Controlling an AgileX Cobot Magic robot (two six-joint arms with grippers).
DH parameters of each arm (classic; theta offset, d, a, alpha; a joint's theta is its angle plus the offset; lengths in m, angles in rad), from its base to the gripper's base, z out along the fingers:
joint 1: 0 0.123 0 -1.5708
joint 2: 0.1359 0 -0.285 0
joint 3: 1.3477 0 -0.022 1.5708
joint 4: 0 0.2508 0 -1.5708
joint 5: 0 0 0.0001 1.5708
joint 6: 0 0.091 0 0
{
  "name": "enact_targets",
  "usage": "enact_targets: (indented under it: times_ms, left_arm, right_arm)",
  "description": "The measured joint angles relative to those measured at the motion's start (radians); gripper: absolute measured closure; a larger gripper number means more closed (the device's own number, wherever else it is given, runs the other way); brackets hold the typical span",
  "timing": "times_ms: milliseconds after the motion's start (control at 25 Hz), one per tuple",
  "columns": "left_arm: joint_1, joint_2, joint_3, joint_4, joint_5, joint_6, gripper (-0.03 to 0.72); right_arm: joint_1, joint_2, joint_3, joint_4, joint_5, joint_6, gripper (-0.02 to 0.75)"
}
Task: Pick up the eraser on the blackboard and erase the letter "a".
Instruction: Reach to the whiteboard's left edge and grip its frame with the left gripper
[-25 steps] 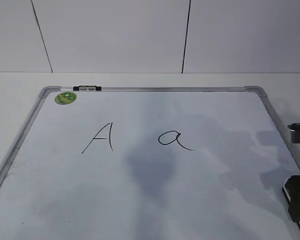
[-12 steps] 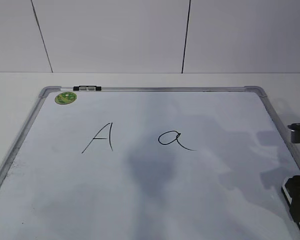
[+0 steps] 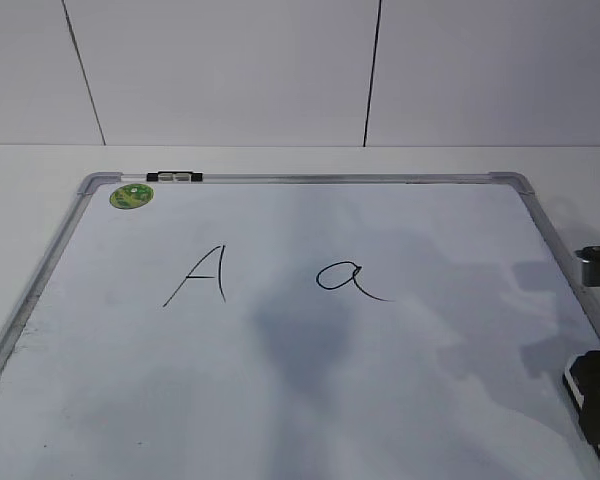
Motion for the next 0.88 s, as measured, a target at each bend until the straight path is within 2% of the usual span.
enact_targets:
  times_ms: [440,880]
  left_arm:
    - [0.0,0.0,0.0,0.0,0.0,0.0,0.454]
    - [0.0,0.0,0.0,0.0,0.0,0.0,0.454]
  right_arm:
    - [0.0,-0.109,0.0,-0.004,-0.027,0.0,0.174]
    - [0.0,-0.217,0.0,0.047,0.063,0.0,0.174]
